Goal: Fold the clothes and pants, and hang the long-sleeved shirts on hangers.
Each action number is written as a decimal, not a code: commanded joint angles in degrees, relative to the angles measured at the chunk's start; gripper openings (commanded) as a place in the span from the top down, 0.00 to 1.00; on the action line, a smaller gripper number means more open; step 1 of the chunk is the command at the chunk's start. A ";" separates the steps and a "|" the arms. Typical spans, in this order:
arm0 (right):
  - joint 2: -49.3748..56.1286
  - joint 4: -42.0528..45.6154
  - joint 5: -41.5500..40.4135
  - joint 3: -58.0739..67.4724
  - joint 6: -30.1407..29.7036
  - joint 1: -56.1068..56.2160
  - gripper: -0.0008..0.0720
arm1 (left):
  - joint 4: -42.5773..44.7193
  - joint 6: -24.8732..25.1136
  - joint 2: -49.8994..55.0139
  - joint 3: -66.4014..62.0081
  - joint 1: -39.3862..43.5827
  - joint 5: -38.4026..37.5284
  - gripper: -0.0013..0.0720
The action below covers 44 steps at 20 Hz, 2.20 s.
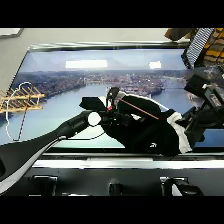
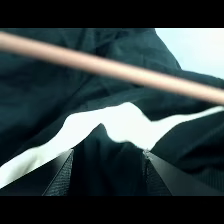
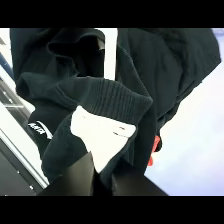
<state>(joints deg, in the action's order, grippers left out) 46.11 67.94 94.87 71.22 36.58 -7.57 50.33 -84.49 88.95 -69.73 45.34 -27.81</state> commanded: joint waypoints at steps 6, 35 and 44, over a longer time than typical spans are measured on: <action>0.15 0.22 -1.90 -0.04 0.13 0.02 0.92 | 4.17 -5.16 -4.48 -0.37 2.86 -6.80 0.30; 0.13 0.02 -1.62 -0.04 1.86 0.02 0.92 | 4.33 -6.58 2.32 -0.42 3.26 1.64 0.94; 0.13 0.04 -0.39 -0.04 1.86 0.02 0.92 | 7.48 -7.52 2.03 -5.62 3.82 -6.43 0.43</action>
<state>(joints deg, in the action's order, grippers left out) 46.22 68.01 94.13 71.20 38.33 -7.57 55.24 -91.07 90.48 -72.95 48.95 -30.96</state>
